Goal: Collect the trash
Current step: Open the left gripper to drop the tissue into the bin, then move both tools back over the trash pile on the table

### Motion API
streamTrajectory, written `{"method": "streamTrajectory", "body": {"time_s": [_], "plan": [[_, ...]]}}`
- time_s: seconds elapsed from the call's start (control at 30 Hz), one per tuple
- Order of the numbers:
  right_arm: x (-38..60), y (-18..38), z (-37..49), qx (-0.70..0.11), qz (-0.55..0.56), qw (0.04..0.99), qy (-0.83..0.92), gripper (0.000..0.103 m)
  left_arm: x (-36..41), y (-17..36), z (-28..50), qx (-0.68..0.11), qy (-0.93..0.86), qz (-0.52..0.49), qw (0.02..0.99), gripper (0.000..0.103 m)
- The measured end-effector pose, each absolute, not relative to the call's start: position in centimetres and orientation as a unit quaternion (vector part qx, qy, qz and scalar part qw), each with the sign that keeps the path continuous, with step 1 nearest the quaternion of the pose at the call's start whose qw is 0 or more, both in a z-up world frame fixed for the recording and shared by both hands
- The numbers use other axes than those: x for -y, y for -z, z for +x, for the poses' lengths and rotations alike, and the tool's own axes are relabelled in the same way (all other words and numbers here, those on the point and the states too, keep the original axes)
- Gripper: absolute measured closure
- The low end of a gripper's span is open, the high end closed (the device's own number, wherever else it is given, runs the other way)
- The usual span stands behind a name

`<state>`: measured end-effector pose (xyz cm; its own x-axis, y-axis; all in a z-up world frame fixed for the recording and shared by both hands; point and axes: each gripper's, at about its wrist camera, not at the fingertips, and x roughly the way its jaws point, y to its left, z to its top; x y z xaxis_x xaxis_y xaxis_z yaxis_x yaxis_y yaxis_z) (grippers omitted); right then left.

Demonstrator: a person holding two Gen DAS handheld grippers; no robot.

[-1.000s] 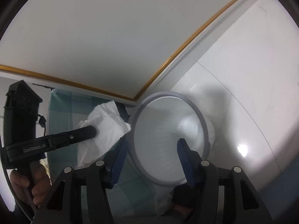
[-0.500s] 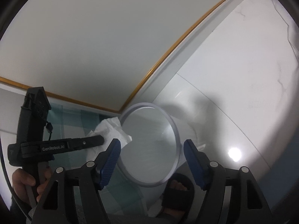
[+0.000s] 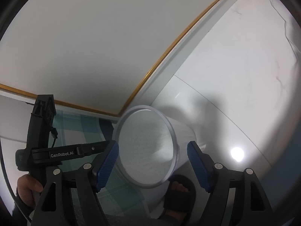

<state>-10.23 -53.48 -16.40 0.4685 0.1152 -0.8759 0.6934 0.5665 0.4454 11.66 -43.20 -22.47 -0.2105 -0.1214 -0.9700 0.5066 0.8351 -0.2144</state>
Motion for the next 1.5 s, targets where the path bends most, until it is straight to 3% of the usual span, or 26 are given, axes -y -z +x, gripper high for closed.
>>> {"method": "streamTrajectory", "body": {"time_s": [0.2,0.7,1.27,1.4,1.5], "plan": [[53.5,16.3,-10.5,-0.474,0.425,0.746,0.195,0.020,42.7,20.0,11.3,-0.701,0.259,0.134,0.650,0.034],[51.9,11.5,-10.1,-0.451,0.387,0.781,0.191,0.019,38.4,12.1,11.1,-0.595,0.239,0.109,0.760,0.034],[43.6,-3.1,-7.8,-0.367,0.268,0.879,0.144,0.019,28.2,1.7,8.1,-0.464,0.203,0.025,0.862,0.033],[39.6,-6.5,-6.9,-0.337,0.235,0.904,0.120,0.019,23.4,-0.9,7.4,-0.425,0.170,-0.003,0.889,0.021],[36.0,-8.3,-6.6,-0.322,0.204,0.919,0.102,0.012,19.9,-2.3,6.3,-0.400,0.145,-0.028,0.904,0.021]]}}
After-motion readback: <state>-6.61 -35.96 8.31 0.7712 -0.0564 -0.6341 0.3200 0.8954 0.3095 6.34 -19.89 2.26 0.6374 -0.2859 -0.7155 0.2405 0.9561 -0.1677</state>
